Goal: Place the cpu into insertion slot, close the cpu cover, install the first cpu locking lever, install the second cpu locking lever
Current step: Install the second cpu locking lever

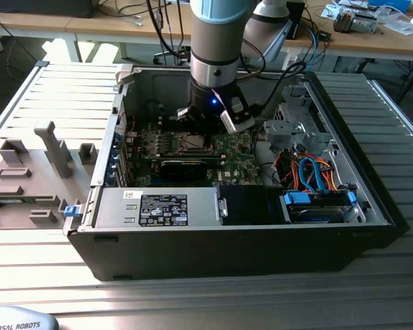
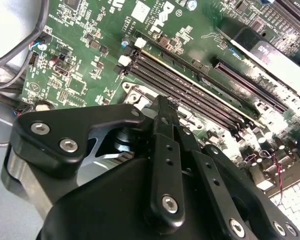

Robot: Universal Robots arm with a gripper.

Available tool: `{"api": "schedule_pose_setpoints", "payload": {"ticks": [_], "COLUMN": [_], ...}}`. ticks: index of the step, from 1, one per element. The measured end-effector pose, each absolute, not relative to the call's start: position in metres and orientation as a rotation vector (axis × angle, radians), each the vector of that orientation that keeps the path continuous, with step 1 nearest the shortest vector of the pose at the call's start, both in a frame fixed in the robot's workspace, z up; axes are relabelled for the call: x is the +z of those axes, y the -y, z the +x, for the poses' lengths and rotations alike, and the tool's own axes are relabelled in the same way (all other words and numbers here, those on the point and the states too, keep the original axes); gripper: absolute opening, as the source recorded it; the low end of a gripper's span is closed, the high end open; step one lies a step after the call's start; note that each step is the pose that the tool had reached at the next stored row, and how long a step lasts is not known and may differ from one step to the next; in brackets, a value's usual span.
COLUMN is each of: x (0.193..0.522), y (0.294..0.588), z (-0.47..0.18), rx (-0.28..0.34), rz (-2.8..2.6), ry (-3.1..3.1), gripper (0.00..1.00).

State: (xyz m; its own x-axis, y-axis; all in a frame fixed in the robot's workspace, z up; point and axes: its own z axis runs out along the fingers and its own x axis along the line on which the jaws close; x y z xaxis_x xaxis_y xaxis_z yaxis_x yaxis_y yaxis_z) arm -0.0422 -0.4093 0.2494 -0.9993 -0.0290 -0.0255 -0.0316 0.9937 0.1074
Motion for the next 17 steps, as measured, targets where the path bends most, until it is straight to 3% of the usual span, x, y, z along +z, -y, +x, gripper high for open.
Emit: {"api": "schedule_pose_setpoints", "payload": {"ticks": [17], "x": [0.249], "y": [0.4159], "z": [-0.0442], "rx": [0.168], "rz": [-0.047], "ry": [-3.113], "gripper": [0.11]}}
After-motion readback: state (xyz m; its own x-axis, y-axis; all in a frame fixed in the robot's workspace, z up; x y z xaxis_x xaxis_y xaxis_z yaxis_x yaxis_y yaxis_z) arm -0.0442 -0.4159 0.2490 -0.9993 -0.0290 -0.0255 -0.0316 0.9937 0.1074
